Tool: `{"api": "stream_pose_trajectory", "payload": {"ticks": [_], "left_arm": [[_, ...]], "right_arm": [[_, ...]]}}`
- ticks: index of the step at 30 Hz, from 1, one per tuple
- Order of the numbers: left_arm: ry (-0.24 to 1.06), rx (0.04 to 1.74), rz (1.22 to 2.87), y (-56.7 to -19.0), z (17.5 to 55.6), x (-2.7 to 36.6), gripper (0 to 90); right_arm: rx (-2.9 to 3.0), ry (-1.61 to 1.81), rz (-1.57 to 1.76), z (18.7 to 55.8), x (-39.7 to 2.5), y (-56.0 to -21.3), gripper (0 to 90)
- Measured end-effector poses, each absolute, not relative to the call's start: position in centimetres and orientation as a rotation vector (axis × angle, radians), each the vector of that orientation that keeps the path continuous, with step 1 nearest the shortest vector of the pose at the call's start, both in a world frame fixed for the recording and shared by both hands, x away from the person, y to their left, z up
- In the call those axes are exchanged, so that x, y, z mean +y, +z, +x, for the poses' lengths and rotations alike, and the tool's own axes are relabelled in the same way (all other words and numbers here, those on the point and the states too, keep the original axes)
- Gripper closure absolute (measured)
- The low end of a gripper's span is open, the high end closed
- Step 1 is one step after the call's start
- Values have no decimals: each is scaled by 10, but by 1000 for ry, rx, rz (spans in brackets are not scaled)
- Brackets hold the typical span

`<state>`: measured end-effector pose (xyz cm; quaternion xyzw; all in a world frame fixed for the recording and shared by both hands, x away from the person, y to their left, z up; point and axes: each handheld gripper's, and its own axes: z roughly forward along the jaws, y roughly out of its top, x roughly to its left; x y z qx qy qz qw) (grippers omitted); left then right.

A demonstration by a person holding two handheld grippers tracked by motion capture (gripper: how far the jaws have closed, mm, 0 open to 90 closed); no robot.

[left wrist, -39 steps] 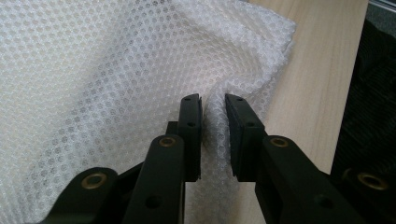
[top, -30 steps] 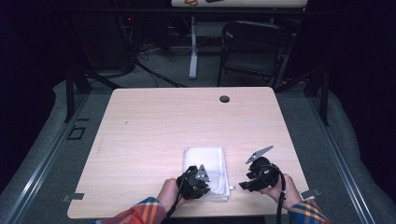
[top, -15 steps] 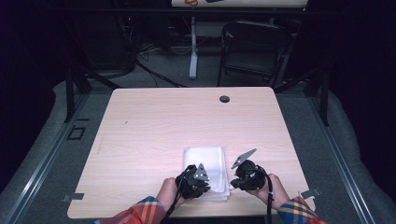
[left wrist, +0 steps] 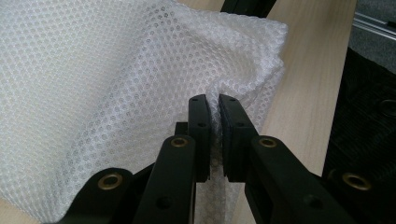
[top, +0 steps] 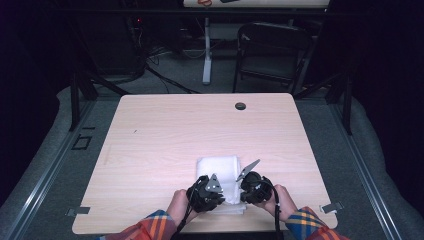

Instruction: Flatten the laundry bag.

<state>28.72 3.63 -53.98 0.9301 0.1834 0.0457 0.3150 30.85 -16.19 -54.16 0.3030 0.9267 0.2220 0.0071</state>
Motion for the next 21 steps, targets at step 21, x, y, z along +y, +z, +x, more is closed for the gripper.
{"api": "stream_pose_trajectory", "payload": {"ticks": [21], "left_arm": [[151,532,2433,-536,288,41,850]], "right_arm": [[2920,699,947,316,-159,-553,900]]}}
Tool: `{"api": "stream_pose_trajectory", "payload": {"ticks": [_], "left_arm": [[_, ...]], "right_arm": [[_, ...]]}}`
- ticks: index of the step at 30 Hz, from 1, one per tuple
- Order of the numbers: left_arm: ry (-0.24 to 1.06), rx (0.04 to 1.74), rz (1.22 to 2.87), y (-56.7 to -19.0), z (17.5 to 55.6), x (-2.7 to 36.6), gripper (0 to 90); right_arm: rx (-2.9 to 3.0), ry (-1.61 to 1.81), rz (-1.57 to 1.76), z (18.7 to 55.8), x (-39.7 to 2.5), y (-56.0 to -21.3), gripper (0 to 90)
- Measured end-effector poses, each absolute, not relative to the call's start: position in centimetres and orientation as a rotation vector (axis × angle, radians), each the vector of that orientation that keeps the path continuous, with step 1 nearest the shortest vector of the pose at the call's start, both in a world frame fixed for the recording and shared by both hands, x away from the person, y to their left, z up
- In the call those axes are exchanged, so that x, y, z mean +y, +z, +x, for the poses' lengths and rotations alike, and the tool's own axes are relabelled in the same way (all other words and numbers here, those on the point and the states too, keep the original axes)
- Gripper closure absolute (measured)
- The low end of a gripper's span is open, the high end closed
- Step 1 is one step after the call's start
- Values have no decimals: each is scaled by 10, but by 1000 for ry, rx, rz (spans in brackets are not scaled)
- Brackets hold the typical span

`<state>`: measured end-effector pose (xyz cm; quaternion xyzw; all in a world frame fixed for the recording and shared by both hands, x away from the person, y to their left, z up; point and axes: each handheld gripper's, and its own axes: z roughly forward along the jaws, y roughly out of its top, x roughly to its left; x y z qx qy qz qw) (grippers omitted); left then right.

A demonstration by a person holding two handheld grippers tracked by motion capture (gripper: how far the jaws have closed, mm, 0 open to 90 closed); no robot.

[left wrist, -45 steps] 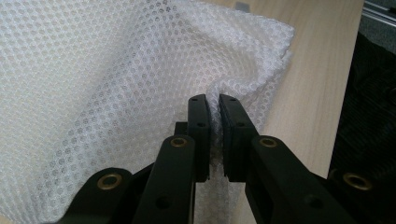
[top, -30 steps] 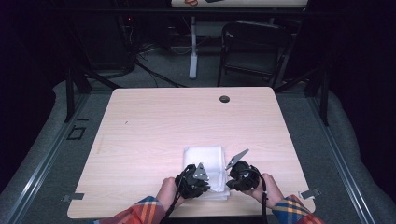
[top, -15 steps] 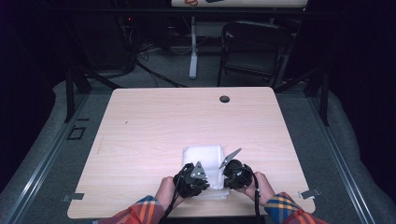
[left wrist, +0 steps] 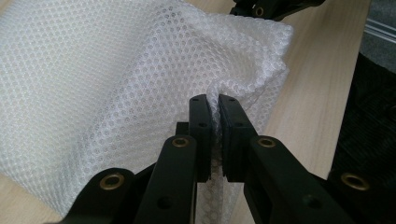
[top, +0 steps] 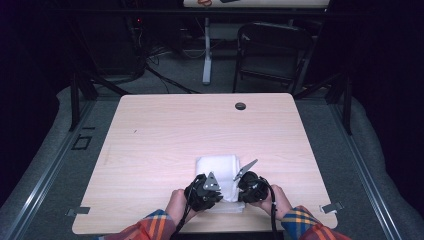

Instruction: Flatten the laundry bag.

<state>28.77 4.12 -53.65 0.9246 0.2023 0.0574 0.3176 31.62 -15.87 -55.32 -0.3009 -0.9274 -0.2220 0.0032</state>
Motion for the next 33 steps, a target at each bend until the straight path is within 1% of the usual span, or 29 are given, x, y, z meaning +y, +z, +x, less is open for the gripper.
{"api": "stream_pose_trajectory", "payload": {"ticks": [9,15,21,33], "left_arm": [[190,571,2444,-536,289,44,858],[204,589,2434,-535,291,47,862],[221,608,2419,-533,293,51,863],[290,645,2367,-523,293,66,863]], "right_arm": [[-2892,-776,-938,314,-159,-557,900],[-2923,-728,-915,315,-159,-555,900],[-2915,-764,-926,313,-158,-557,900],[-2929,-734,-906,314,-158,-556,900]]}}
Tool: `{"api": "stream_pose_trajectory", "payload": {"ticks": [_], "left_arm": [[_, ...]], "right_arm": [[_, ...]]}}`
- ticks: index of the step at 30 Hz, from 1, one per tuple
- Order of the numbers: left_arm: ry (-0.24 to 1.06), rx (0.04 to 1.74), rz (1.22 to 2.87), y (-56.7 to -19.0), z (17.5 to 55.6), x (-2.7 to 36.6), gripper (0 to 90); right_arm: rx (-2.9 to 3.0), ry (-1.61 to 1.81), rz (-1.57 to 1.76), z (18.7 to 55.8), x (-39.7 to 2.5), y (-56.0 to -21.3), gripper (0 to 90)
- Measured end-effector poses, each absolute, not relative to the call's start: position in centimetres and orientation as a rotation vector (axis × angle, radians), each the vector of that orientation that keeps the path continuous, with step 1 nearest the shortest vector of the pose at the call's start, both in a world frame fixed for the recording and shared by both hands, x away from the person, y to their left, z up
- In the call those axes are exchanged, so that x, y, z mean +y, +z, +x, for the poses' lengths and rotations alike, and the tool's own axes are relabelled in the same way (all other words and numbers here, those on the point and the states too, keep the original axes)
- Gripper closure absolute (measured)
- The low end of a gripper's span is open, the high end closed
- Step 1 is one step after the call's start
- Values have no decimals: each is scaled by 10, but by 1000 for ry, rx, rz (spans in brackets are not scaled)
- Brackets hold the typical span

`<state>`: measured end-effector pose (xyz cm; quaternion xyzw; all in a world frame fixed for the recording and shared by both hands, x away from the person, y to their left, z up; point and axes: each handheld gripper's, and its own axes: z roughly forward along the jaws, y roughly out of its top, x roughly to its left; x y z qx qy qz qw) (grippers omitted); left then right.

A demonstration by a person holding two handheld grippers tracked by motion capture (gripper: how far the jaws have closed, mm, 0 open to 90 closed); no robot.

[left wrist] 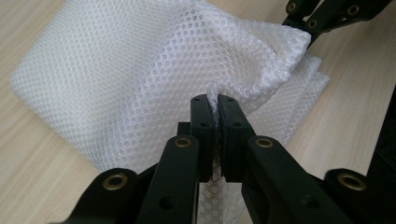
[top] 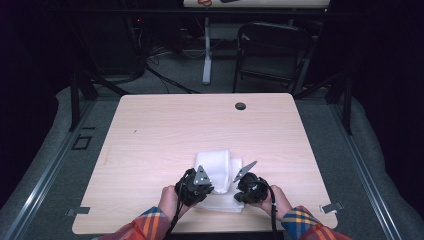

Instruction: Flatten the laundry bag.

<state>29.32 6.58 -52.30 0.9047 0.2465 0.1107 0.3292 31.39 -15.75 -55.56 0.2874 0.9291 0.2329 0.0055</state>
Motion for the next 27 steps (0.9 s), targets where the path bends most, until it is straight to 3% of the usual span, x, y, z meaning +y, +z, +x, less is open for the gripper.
{"api": "stream_pose_trajectory", "payload": {"ticks": [27], "left_arm": [[352,723,2313,-512,293,101,854]], "right_arm": [[2905,712,886,313,-155,-555,900]]}}
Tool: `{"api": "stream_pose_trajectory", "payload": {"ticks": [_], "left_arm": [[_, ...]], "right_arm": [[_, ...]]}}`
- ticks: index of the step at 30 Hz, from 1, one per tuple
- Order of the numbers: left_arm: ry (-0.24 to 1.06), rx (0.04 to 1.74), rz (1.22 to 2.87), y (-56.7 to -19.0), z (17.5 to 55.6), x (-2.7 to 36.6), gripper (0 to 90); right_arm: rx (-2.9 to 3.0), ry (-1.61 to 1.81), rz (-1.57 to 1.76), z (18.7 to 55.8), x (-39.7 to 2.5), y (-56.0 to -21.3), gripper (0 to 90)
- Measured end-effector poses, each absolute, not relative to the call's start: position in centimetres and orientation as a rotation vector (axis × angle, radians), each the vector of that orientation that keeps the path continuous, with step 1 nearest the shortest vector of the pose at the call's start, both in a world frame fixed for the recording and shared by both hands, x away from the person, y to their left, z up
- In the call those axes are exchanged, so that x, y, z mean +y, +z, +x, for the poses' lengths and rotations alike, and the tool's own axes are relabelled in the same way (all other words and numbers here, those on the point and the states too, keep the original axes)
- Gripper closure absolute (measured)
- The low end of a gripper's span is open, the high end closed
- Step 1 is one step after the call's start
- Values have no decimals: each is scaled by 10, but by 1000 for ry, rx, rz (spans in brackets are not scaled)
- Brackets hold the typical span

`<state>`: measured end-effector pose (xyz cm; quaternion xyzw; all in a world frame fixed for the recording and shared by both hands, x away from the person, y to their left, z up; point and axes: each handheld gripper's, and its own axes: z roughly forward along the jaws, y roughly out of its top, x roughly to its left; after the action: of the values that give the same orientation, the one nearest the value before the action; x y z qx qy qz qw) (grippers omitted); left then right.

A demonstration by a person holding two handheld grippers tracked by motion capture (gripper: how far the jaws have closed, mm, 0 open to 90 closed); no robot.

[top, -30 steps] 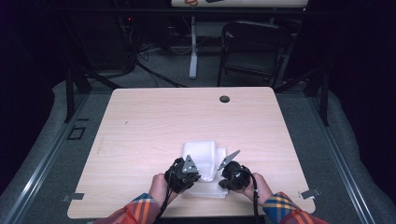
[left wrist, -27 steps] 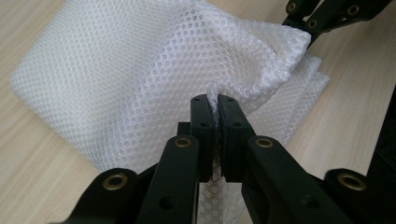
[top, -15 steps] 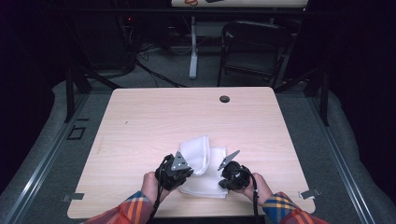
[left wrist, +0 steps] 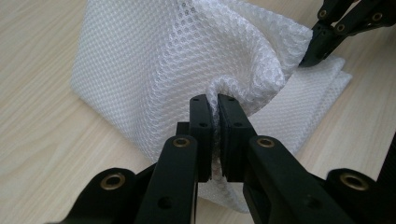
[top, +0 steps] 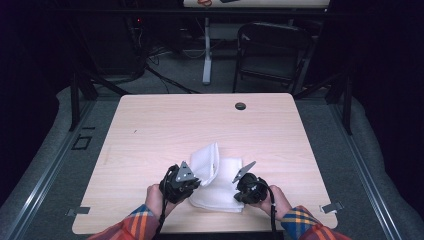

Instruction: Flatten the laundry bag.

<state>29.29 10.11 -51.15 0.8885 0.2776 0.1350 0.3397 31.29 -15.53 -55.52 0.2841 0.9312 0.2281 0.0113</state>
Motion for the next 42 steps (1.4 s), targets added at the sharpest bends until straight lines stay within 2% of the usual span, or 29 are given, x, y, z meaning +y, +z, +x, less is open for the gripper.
{"api": "stream_pose_trajectory", "payload": {"ticks": [30,42], "left_arm": [[371,800,2341,-513,290,119,855],[343,856,2340,-519,292,121,857]], "right_arm": [[2905,641,883,314,-157,-553,900],[2894,611,889,316,-162,-552,900]]}}
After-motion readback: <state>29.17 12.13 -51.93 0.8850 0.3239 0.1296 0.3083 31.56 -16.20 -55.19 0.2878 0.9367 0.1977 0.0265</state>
